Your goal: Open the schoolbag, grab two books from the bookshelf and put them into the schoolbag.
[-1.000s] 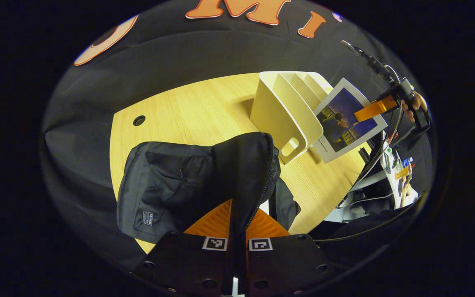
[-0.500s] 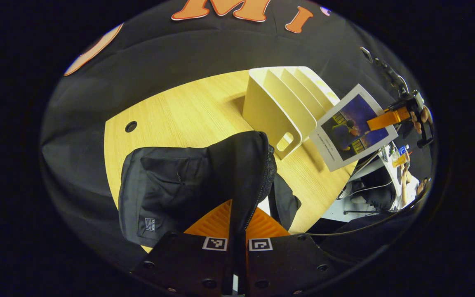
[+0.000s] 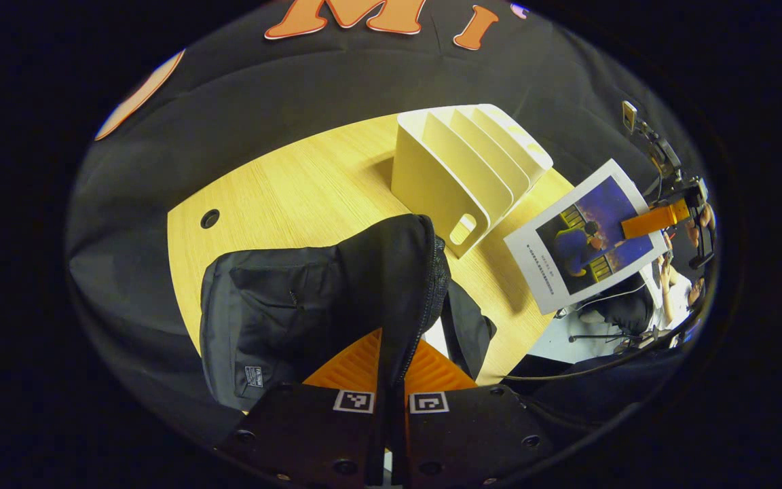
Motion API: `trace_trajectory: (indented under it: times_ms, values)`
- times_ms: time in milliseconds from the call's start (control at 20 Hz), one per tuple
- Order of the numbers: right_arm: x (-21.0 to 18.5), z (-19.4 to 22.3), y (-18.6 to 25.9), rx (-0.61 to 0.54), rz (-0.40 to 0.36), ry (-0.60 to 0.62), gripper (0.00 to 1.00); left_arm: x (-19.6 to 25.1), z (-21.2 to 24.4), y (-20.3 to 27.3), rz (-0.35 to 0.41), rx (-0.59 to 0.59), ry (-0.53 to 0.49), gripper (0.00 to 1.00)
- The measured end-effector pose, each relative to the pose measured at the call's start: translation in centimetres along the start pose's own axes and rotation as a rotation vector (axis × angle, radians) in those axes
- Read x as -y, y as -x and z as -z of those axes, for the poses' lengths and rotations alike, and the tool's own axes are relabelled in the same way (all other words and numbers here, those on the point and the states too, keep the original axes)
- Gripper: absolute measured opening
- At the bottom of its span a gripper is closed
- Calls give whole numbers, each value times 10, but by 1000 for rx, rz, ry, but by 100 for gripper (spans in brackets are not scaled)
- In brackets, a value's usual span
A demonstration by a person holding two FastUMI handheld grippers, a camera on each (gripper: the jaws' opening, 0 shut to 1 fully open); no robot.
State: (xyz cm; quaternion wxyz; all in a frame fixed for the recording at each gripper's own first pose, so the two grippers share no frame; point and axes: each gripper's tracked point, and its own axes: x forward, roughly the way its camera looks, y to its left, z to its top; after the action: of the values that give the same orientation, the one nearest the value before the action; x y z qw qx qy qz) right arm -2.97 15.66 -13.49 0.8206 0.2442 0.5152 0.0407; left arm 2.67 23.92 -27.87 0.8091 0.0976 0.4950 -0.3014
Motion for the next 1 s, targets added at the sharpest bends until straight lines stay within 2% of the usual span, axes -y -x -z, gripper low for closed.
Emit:
trace_trajectory:
  times_ms: [200,400,700,1000]
  values:
    - [-23,22,-15,23,-143,-96,34,0,-2,-1,-5,15,10,5]
    - [-48,34,-40,22,-251,-149,34,0,-3,4,-5,32,46,5]
    - [-75,27,-57,64,-339,-150,33,-4,-6,17,-15,56,67,5]
    - [-107,27,-84,57,-414,-156,33,-5,-10,25,-15,82,74,5]
